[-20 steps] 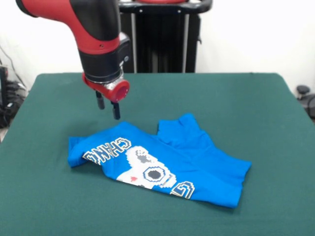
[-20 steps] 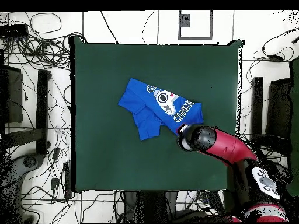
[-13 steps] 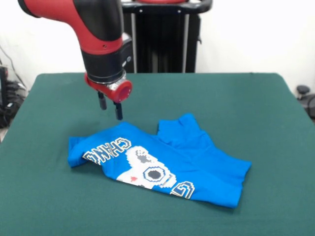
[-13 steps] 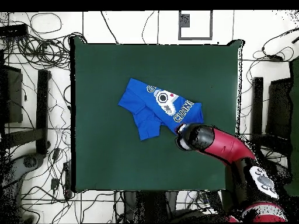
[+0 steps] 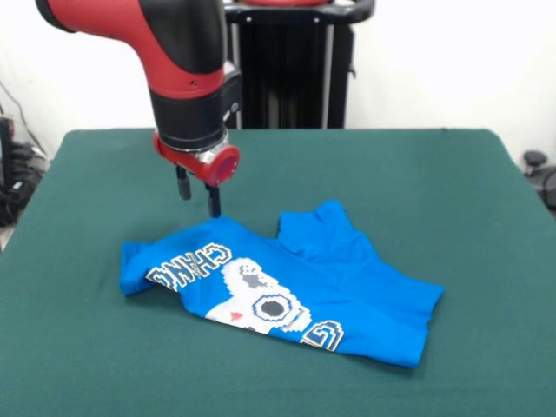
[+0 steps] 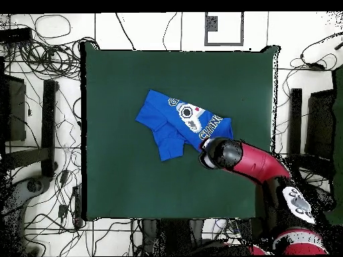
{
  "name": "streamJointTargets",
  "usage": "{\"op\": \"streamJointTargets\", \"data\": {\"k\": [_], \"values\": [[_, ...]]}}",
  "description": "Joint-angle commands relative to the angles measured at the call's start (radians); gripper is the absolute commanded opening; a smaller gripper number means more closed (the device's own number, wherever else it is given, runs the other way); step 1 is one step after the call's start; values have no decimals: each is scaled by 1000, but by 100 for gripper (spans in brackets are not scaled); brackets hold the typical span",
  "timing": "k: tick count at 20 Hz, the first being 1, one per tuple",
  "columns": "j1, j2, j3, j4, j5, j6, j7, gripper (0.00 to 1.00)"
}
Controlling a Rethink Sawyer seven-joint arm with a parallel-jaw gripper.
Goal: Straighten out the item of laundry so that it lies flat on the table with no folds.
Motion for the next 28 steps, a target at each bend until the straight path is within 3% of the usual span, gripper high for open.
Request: {"op": "streamJointTargets", "data": {"k": [1,28], "values": [[33,69,95,-70,11,104,12,100],[47,57,106,-30,22,53,40,100]]}}
